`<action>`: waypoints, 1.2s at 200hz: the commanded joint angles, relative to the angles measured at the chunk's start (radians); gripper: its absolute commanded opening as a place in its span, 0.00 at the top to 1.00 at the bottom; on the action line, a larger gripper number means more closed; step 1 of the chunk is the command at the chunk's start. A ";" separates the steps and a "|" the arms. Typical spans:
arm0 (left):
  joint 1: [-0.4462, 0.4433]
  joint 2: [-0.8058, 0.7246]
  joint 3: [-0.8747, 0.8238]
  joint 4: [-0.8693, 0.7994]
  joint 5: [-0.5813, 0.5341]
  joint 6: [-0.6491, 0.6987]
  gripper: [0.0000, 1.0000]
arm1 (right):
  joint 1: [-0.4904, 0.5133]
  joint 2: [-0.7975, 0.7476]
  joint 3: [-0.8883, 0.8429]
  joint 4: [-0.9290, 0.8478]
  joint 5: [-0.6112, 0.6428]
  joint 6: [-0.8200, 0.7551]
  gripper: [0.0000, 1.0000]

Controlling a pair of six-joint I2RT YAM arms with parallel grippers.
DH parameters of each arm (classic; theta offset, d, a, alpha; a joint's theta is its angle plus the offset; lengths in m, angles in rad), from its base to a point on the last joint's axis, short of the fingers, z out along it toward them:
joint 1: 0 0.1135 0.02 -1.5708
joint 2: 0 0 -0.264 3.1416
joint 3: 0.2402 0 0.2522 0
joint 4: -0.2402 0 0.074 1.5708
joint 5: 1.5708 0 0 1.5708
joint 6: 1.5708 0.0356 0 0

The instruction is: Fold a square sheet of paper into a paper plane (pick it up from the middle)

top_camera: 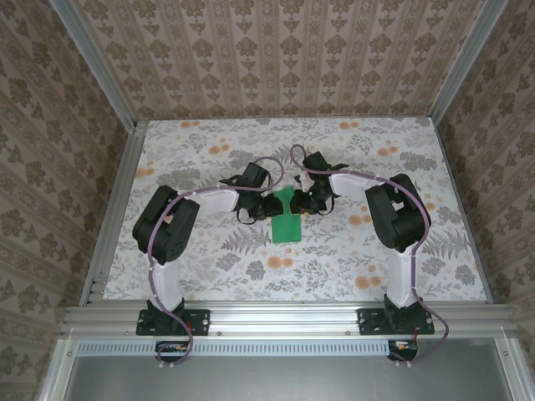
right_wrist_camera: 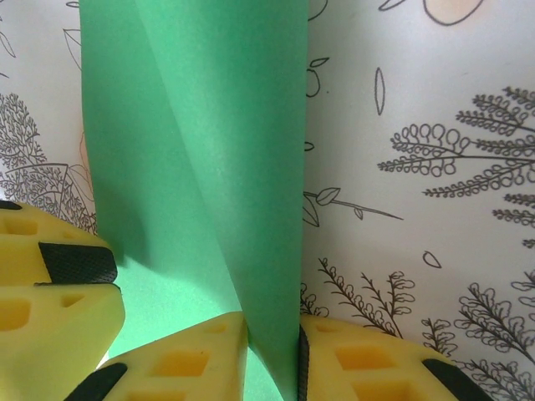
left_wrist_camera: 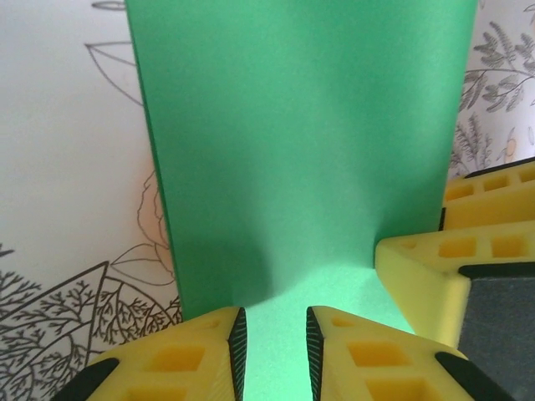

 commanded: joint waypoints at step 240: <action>-0.013 0.112 -0.004 -0.191 -0.107 0.024 0.84 | 0.009 -0.171 -0.214 0.050 -0.227 0.121 0.82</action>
